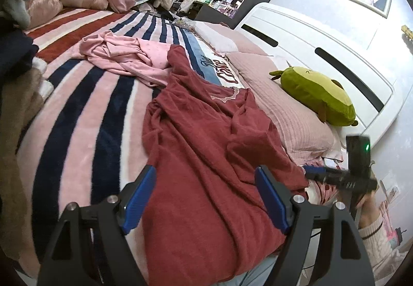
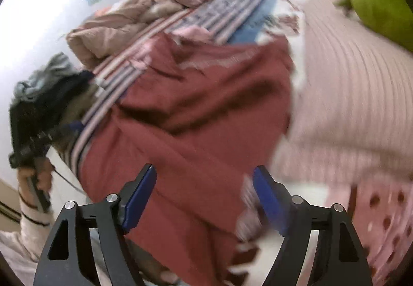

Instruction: Fold small clothes

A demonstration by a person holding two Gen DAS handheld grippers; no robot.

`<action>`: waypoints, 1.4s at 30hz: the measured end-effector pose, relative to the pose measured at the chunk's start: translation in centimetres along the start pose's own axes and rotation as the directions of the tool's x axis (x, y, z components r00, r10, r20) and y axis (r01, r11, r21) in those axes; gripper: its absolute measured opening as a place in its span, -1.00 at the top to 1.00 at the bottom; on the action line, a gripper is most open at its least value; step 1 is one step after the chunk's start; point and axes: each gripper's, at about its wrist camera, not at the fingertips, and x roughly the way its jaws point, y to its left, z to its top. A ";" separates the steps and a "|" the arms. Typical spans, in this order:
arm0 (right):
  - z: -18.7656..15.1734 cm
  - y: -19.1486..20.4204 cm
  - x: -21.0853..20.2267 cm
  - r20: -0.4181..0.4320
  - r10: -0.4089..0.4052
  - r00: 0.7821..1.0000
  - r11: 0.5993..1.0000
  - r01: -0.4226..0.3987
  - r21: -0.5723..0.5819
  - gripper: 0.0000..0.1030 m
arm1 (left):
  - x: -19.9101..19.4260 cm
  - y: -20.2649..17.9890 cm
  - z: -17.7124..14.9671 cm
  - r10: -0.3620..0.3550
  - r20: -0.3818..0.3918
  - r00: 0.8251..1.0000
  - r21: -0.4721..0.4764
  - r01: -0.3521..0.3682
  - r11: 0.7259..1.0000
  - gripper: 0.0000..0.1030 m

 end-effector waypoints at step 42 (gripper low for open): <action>1.5 12.6 4.8 0.041 0.093 0.995 0.990 -0.088 -0.107 -0.14 | 1.4 0.9 -3.1 -0.041 -0.104 0.994 0.013 0.043 0.999 -0.05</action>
